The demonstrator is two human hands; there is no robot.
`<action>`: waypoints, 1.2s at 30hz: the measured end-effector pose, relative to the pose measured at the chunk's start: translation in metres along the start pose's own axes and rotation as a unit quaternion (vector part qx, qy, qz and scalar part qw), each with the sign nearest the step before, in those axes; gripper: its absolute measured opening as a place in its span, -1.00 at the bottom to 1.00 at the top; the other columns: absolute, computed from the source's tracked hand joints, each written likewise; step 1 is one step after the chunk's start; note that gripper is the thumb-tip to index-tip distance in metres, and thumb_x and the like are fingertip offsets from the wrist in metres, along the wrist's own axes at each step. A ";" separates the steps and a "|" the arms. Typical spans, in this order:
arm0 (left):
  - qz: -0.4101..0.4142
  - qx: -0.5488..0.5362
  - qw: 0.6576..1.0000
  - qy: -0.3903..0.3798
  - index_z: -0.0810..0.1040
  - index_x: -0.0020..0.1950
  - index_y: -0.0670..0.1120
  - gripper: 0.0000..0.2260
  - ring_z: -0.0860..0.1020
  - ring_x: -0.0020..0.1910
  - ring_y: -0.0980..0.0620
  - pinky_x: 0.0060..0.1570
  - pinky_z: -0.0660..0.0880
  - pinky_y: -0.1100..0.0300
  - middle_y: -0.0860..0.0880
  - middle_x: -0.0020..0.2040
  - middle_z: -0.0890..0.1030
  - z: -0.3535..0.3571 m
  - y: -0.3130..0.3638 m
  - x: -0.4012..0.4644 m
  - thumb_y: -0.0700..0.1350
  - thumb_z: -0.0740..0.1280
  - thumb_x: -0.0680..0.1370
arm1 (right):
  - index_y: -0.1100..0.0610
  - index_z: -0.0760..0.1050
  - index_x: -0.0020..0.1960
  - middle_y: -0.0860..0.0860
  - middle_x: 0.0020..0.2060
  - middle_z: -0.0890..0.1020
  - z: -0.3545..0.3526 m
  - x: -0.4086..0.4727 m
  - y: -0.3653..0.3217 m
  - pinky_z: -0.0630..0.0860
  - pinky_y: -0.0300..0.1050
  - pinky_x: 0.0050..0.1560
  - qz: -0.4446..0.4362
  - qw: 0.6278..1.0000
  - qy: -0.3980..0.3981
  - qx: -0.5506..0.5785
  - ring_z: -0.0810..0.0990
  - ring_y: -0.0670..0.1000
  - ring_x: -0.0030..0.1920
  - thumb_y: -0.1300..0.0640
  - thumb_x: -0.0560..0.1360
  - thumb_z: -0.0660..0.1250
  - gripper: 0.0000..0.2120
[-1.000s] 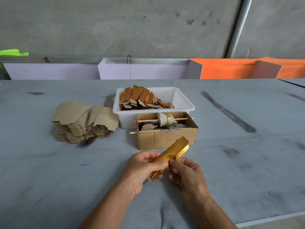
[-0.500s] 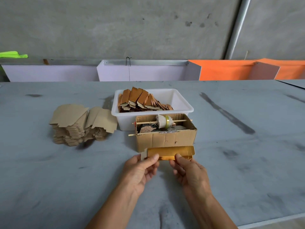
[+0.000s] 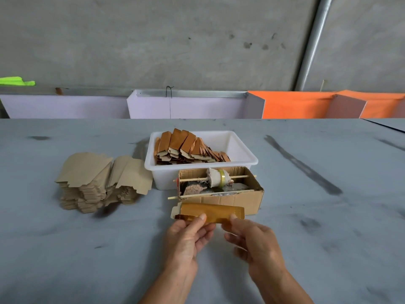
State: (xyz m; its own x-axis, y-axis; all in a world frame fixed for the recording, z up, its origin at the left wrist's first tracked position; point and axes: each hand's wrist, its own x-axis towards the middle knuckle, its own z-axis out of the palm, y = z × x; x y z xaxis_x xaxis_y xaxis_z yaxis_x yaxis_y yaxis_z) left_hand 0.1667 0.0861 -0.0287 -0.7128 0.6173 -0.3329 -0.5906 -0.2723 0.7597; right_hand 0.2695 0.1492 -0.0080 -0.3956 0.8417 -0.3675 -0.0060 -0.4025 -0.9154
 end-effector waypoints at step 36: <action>0.062 0.075 0.995 -0.021 0.55 -0.14 -0.27 -0.96 0.64 -0.39 -0.02 -0.37 0.58 0.23 -0.11 -0.34 0.66 -0.008 -0.007 0.018 -0.34 0.39 0.45 | 0.11 0.43 -0.08 -0.01 -0.23 0.52 0.044 0.112 -0.085 0.38 -0.29 -0.37 -0.095 0.803 0.014 -0.588 0.46 -0.07 -0.26 0.06 0.34 0.51 -0.70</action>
State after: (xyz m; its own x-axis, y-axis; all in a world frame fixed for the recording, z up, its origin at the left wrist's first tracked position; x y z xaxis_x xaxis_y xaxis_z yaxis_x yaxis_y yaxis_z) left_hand 0.1551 0.0929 -0.0443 -0.7582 0.6175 -0.2093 -0.4337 -0.2379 0.8691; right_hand 0.1851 0.2622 0.0356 -0.4698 0.8620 -0.1906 0.8138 0.3391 -0.4720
